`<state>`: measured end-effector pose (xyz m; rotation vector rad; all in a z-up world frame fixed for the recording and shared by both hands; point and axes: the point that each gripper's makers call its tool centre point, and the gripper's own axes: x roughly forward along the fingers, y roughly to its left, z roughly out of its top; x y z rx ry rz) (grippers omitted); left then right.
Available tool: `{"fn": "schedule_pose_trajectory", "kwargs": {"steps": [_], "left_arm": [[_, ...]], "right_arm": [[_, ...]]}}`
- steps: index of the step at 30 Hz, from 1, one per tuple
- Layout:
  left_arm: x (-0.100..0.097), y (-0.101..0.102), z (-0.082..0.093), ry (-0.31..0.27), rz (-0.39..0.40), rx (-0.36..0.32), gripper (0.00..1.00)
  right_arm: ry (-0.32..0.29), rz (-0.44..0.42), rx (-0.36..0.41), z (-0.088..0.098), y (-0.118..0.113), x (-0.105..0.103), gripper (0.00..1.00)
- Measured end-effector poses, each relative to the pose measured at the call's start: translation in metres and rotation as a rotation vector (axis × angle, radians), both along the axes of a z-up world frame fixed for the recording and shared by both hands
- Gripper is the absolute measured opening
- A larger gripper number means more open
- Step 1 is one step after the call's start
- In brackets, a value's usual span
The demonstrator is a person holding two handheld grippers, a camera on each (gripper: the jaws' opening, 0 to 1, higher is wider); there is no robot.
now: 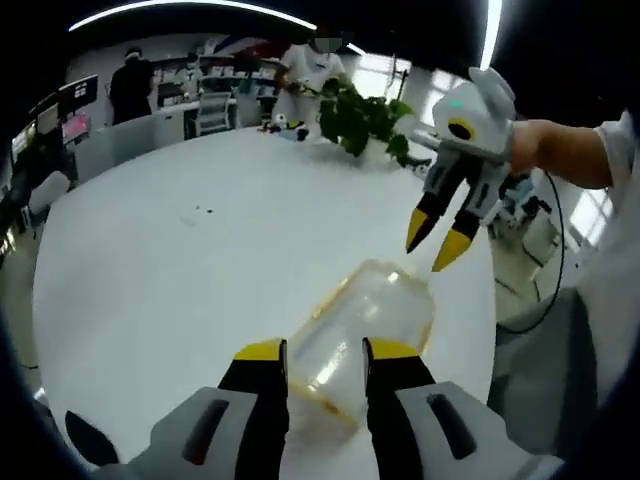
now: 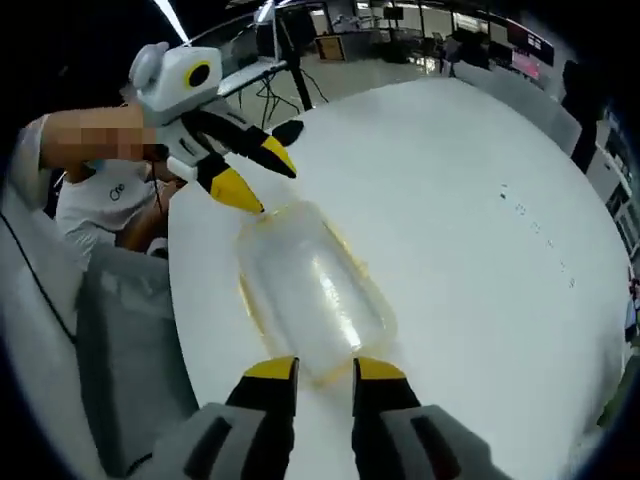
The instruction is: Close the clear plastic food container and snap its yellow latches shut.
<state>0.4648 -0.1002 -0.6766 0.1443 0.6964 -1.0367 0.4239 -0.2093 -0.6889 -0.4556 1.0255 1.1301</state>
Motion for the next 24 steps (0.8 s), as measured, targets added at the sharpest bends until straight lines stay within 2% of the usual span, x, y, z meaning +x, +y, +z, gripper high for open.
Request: {"fn": "schedule_pose_trajectory", "kwargs": {"steps": [3,4,5,7,9,11,14,15,17,21,23,24], "left_arm": [[-0.011,-0.015,0.006,-0.003,-0.091,-0.021,0.25],[-0.014,-0.02,0.007,-0.028,-0.132,-0.014,0.22],[-0.014,-0.023,0.007,-0.041,-0.139,-0.009,0.2],[-0.02,-0.028,0.004,-0.025,-0.164,-0.006,0.2],[-0.024,-0.036,0.002,-0.039,-0.207,0.002,0.14],[-0.025,-0.042,0.001,-0.047,-0.212,-0.001,0.07],[-0.026,-0.049,0.0,-0.049,-0.218,-0.014,0.07],[-0.029,-0.052,-0.002,-0.075,-0.262,0.003,0.04],[-0.031,-0.054,-0.004,-0.083,-0.274,0.004,0.0],[-0.036,-0.059,-0.01,-0.087,-0.298,0.003,0.0],[-0.038,-0.058,-0.019,-0.109,-0.337,0.054,0.0],[-0.041,-0.06,-0.02,-0.094,-0.332,0.039,0.0]], "right_arm": [[-0.047,0.037,0.019,0.004,0.008,0.003,0.18],[-0.049,0.047,0.03,0.005,0.012,0.003,0.16],[-0.067,0.067,0.053,0.007,0.018,0.003,0.14],[-0.079,0.081,0.071,0.009,0.024,0.004,0.13],[-0.094,0.098,0.091,0.011,0.032,0.005,0.11],[-0.122,0.137,0.1,0.012,0.038,0.006,0.07],[-0.137,0.165,0.114,0.01,0.047,0.008,0.07],[-0.136,0.167,0.115,0.009,0.048,0.009,0.05],[-0.139,0.165,0.105,0.004,0.05,0.013,0.03],[-0.148,0.171,0.077,-0.006,0.049,0.019,0.0],[-0.152,0.182,0.066,-0.009,0.048,0.021,0.0],[-0.153,0.186,0.067,-0.009,0.049,0.021,0.0]]}}
